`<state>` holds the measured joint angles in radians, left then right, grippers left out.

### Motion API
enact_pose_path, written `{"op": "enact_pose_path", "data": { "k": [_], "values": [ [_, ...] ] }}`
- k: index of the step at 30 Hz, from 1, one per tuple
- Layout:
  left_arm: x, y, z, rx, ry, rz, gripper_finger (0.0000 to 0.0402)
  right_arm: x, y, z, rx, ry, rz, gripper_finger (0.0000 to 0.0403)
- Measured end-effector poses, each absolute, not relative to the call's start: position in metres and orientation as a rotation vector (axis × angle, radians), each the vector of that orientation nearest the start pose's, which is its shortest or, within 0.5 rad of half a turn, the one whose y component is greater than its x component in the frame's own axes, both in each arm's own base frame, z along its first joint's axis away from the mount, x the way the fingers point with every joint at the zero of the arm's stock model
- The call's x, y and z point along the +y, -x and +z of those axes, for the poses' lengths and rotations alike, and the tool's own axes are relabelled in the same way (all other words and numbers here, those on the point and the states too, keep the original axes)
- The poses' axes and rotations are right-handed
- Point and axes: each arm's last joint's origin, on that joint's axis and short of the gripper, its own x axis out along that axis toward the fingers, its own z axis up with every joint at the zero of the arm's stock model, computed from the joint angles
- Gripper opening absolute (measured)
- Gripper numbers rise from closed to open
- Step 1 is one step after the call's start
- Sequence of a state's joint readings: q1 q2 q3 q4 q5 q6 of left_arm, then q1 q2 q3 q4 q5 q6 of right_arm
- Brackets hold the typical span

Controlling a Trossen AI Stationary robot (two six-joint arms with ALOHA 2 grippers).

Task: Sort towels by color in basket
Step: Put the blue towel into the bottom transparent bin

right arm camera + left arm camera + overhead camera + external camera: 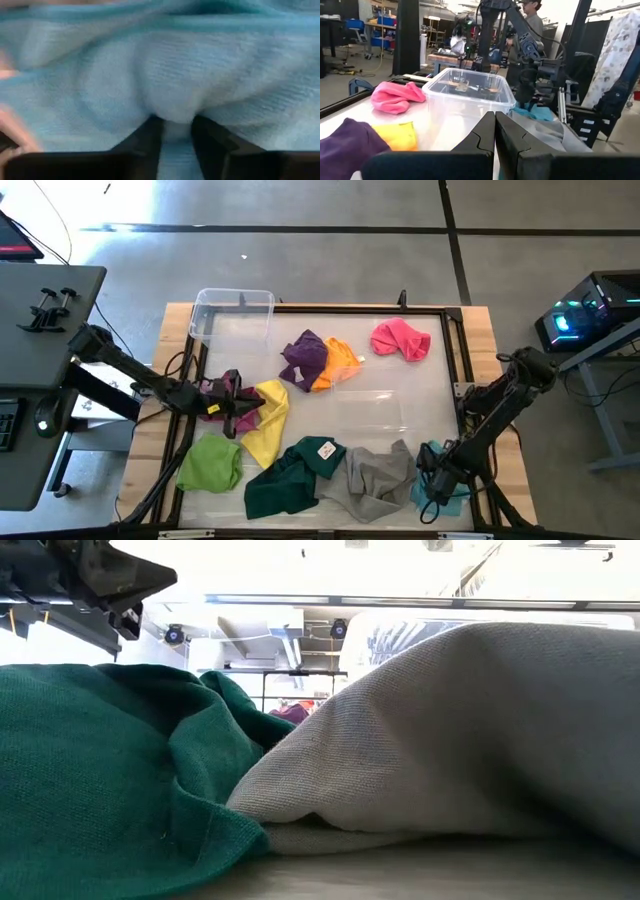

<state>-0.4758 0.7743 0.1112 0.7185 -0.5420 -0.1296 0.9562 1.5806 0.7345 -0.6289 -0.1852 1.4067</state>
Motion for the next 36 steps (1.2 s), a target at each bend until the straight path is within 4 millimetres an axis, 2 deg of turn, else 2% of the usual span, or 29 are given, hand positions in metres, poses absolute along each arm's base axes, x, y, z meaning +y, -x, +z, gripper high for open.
{"op": "enact_pose_path", "data": {
  "k": [3,5,7,12,15,19,24,28,32,36],
  "values": [
    [-0.06,-0.144,0.188,-0.048,0.162,0.05,0.0,0.2,-0.131,0.137,1.683,-0.477,-0.203,0.0018],
    [-0.063,-0.144,0.188,-0.043,0.16,0.037,0.0,0.203,-0.13,0.148,1.66,-0.448,-0.212,0.0011],
    [-0.065,-0.144,0.186,-0.034,0.156,0.039,0.0,0.204,-0.13,0.169,1.618,-0.424,-0.238,0.0017],
    [-0.069,-0.144,0.182,-0.015,0.152,0.063,0.0,0.215,-0.142,0.235,1.465,-0.416,-0.257,0.0005],
    [-0.072,-0.145,0.18,-0.002,0.151,0.07,0.0,0.222,-0.151,0.28,1.31,-0.406,-0.206,0.0008],
    [-0.076,-0.146,0.177,0.009,0.159,0.068,0.0,0.217,-0.159,0.333,0.987,-0.244,-0.19,0.0004],
    [-0.079,-0.149,0.176,-0.004,0.165,0.074,0.0,0.197,-0.174,0.377,0.667,0.006,-0.278,0.0003],
    [-0.08,-0.151,0.175,-0.015,0.17,0.074,0.0,0.165,-0.193,0.384,0.58,0.171,-0.422,0.0002],
    [-0.082,-0.153,0.172,-0.014,0.177,0.071,0.0,0.127,-0.21,0.365,0.691,0.17,-0.545,0.0002],
    [-0.084,-0.155,0.171,-0.015,0.179,0.068,0.0,0.095,-0.22,0.34,0.869,0.111,-0.577,0.0004]
  ]
}}
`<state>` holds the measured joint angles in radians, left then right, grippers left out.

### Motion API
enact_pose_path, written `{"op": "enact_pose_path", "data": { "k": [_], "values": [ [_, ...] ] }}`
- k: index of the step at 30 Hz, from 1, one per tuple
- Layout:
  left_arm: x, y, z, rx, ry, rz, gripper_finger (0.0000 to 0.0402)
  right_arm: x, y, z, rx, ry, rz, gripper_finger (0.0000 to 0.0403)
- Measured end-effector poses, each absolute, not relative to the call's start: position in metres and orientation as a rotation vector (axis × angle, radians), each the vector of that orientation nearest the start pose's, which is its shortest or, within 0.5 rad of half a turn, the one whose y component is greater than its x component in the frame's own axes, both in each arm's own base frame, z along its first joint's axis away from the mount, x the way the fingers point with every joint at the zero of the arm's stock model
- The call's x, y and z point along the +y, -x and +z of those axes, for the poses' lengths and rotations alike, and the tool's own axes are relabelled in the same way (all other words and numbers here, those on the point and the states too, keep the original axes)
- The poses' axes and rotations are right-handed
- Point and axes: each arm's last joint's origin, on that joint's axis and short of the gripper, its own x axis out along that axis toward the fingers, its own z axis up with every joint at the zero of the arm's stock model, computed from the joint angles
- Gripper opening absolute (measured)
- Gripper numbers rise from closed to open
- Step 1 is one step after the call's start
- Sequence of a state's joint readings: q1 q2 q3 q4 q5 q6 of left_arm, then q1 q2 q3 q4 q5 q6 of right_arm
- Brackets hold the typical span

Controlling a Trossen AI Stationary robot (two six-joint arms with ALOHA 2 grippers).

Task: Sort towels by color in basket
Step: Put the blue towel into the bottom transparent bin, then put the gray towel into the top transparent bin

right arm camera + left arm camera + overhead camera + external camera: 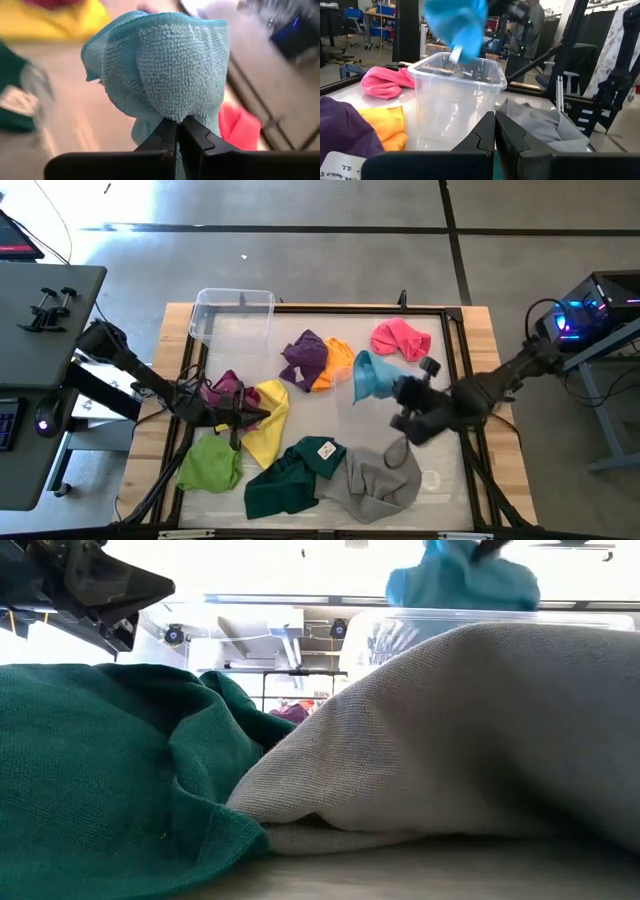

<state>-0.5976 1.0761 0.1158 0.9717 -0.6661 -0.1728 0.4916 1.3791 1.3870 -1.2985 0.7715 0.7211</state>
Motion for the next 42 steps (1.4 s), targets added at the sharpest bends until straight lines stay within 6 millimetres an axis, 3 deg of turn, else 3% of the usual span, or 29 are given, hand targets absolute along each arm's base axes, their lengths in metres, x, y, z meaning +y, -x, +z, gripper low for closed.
{"op": "enact_pose_path", "data": {
  "k": [5,9,14,21,25,32,38,42],
  "values": [
    [-0.085,-0.156,0.169,-0.016,0.18,0.068,0.0,0.074,-0.231,0.312,1.051,0.041,-0.492,0.0008],
    [-0.085,-0.157,0.167,-0.008,0.181,0.068,0.0,0.065,-0.239,0.299,1.097,0.017,-0.403,0.0009],
    [-0.085,-0.157,0.167,-0.008,0.182,0.068,0.0,0.057,-0.243,0.297,1.092,-0.001,-0.405,0.003],
    [-0.085,-0.157,0.167,-0.008,0.182,0.068,0.0,0.056,-0.244,0.297,1.115,-0.023,-0.364,0.0105],
    [-0.085,-0.157,0.167,-0.007,0.181,0.068,0.0,0.058,-0.239,0.297,1.095,-0.015,-0.462,0.0115],
    [-0.088,-0.16,0.171,-0.002,0.144,0.092,0.0,0.102,-0.232,0.301,0.923,0.039,-0.411,0.0115],
    [-0.107,-0.173,0.197,0.037,-0.031,0.136,0.0,0.157,-0.225,0.31,0.726,0.03,-0.196,0.0094],
    [-0.118,-0.18,0.213,0.078,-0.082,0.122,0.0,0.195,-0.222,0.305,0.651,0.084,-0.06,0.0074]
  ]
}}
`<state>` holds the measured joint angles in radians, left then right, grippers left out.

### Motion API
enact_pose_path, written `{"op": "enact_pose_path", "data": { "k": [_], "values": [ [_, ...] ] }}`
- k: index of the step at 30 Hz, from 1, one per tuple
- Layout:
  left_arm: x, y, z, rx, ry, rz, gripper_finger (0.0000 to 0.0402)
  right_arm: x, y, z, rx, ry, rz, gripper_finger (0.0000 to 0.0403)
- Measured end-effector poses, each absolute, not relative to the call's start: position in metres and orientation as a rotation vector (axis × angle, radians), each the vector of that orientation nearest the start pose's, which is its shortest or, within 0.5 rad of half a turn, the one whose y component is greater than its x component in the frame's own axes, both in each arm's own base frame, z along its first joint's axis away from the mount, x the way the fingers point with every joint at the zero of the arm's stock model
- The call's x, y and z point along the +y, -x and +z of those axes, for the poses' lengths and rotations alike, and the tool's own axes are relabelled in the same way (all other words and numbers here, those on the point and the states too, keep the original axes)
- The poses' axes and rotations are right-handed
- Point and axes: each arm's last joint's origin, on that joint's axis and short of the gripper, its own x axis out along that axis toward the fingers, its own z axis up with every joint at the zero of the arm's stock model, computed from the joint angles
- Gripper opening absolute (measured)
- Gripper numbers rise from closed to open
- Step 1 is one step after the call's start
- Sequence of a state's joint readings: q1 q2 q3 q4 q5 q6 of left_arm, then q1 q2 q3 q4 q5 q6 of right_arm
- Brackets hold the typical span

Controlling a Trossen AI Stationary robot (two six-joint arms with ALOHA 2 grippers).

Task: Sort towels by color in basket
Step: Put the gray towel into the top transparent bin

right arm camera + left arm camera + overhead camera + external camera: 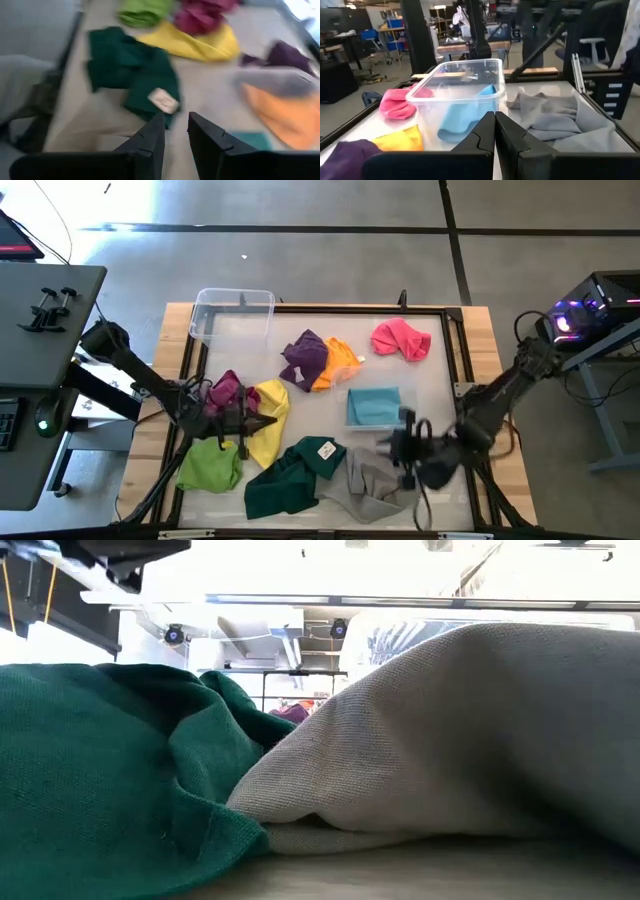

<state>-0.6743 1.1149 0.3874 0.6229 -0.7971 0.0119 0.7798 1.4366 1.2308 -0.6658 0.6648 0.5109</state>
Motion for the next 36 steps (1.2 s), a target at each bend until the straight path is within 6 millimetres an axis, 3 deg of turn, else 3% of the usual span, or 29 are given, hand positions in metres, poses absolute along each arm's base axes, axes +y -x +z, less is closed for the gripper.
{"op": "enact_pose_path", "data": {
  "k": [4,10,16,21,25,30,36],
  "values": [
    [-0.124,-0.182,0.222,0.098,-0.096,0.105,0.0,0.22,-0.223,0.283,0.675,0.045,-0.051,0.0062],
    [-0.128,-0.18,0.223,0.096,-0.093,0.089,0.0,0.248,-0.229,0.231,0.868,-0.058,-0.064,0.0068],
    [-0.127,-0.181,0.223,0.096,-0.095,0.091,0.0,0.262,-0.245,0.185,0.967,-0.122,-0.1,0.0132],
    [-0.127,-0.181,0.223,0.096,-0.101,0.091,0.0,0.263,-0.249,0.164,1.05,-0.084,-0.102,0.0202],
    [-0.127,-0.181,0.224,0.092,-0.098,0.093,0.0,0.266,-0.249,0.147,1.076,0.005,-0.099,0.0221],
    [-0.133,-0.187,0.221,0.053,-0.133,0.108,0.0,0.269,-0.25,0.131,1.118,0.025,-0.102,0.0185],
    [-0.154,-0.207,0.221,0.068,-0.23,0.095,0.0,0.262,-0.23,0.104,1.043,-0.103,-0.129,0.0083]
  ]
}}
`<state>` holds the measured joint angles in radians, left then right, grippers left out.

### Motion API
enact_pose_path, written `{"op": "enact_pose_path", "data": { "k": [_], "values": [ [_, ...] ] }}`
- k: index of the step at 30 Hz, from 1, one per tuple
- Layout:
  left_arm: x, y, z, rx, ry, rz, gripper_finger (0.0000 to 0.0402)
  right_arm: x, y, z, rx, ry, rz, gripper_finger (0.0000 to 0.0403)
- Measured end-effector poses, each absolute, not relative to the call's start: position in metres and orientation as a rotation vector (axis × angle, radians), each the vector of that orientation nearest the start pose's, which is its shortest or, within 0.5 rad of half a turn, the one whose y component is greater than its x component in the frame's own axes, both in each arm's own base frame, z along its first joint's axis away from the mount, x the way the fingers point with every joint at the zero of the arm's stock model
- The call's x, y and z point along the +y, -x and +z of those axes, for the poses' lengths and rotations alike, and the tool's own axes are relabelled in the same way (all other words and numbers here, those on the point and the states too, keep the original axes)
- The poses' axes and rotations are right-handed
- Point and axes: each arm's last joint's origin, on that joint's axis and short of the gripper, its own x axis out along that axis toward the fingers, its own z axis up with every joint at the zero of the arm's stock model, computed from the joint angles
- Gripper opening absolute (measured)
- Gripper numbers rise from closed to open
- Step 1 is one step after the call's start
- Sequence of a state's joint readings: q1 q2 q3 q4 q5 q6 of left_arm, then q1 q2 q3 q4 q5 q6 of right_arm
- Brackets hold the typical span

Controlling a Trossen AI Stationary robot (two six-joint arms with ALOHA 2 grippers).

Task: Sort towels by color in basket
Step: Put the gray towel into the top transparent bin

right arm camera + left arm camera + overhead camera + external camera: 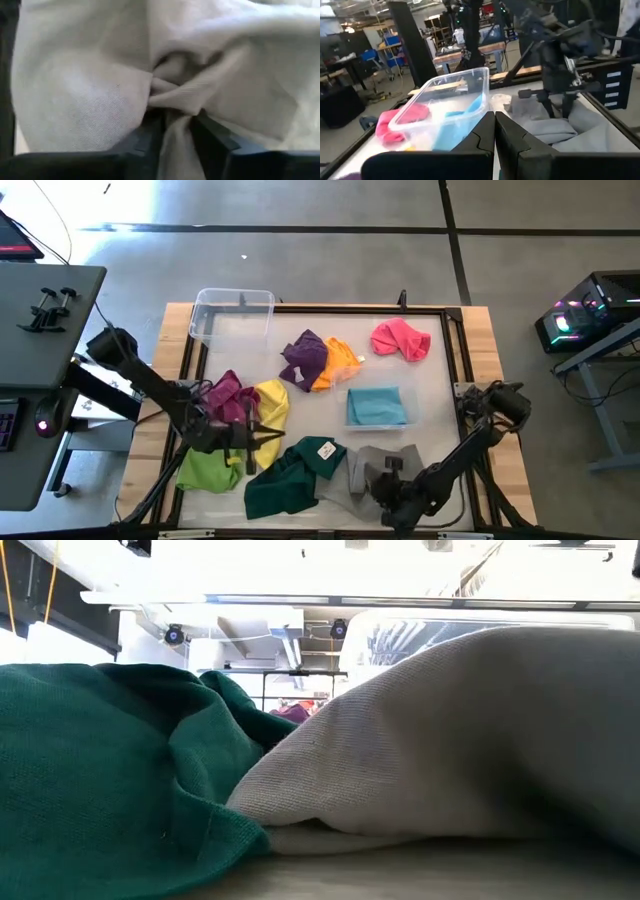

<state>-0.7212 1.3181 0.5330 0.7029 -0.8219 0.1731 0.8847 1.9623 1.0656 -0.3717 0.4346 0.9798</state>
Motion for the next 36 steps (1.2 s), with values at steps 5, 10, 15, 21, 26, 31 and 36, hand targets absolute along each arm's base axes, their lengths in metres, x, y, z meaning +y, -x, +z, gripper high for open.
{"op": "enact_pose_path", "data": {
  "k": [5,10,15,21,26,31,36],
  "values": [
    [-0.171,-0.225,0.229,0.06,-0.296,0.049,0.0,0.256,-0.205,0.098,0.914,-0.254,-0.182,0.0008],
    [-0.185,-0.239,0.245,0.025,-0.335,-0.01,0.0,0.255,-0.202,0.136,0.771,-0.251,-0.167,0.0012],
    [-0.198,-0.252,0.258,0.017,-0.394,-0.118,0.0,0.254,-0.212,0.197,0.569,-0.175,-0.11,0.0005],
    [-0.203,-0.269,0.262,-0.027,-0.515,-0.158,0.0006,0.232,-0.234,0.25,0.38,-0.087,-0.082,0.0003],
    [-0.202,-0.283,0.257,-0.05,-0.595,-0.236,0.0057,0.212,-0.265,0.271,0.261,-0.032,0.032,0.0002],
    [-0.202,-0.295,0.257,-0.146,-0.603,-0.313,0.014,0.2,-0.291,0.273,0.164,0.013,0.123,0.0002],
    [-0.201,-0.298,0.259,-0.171,-0.679,-0.309,0.0226,0.196,-0.301,0.275,0.1,0.053,0.205,0.0002]
  ]
}}
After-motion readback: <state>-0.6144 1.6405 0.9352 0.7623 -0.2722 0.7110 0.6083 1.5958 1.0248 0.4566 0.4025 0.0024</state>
